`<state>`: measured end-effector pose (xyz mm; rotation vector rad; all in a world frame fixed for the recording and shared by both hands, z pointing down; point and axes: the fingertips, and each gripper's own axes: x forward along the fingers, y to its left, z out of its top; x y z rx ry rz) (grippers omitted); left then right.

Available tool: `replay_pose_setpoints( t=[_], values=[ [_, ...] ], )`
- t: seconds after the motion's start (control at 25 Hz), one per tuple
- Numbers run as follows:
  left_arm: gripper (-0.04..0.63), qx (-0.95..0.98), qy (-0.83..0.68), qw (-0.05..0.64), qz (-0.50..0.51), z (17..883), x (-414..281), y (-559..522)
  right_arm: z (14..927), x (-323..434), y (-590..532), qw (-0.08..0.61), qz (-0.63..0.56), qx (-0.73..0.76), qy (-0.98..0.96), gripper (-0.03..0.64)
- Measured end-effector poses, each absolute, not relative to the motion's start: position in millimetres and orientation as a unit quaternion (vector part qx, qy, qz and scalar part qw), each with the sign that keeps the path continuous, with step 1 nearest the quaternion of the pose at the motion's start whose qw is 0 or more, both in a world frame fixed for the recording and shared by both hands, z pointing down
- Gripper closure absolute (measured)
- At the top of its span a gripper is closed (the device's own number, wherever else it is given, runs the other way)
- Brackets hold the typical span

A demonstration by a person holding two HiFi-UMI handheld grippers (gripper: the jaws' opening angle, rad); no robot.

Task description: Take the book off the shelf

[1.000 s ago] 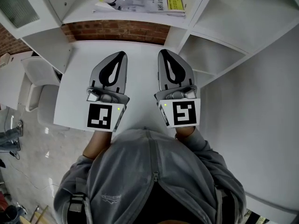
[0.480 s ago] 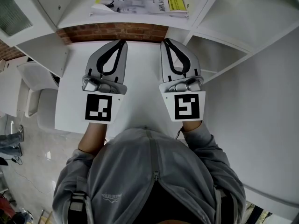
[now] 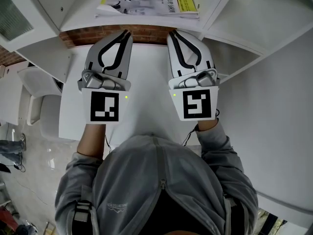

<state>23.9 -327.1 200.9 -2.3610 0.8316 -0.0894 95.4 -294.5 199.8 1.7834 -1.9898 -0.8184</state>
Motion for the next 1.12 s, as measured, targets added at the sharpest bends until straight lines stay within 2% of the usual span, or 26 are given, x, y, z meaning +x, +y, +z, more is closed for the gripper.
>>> replay_pose_setpoints(
  t=[0.28,0.36,0.44,1.0,1.12],
  values=[
    [0.520,-0.885,0.309,0.343,-0.062,196,27,-338,196,94,-301,0.210,-0.303,0.615,-0.697,0.584],
    [0.505,-0.886,0.305,0.343,-0.072,199,29,-341,195,94,-303,0.222,-0.305,0.612,-0.695,0.563],
    [0.492,-0.884,0.298,0.350,-0.087,201,32,-345,196,95,-306,0.231,-0.304,0.610,-0.695,0.510],
    [0.414,-0.839,0.256,0.435,-0.203,203,45,-363,194,95,-318,0.270,-0.302,0.590,-0.698,0.465],
    [0.396,-0.811,0.248,0.464,-0.255,207,48,-371,195,94,-320,0.279,-0.307,0.585,-0.697,0.451]
  ],
)
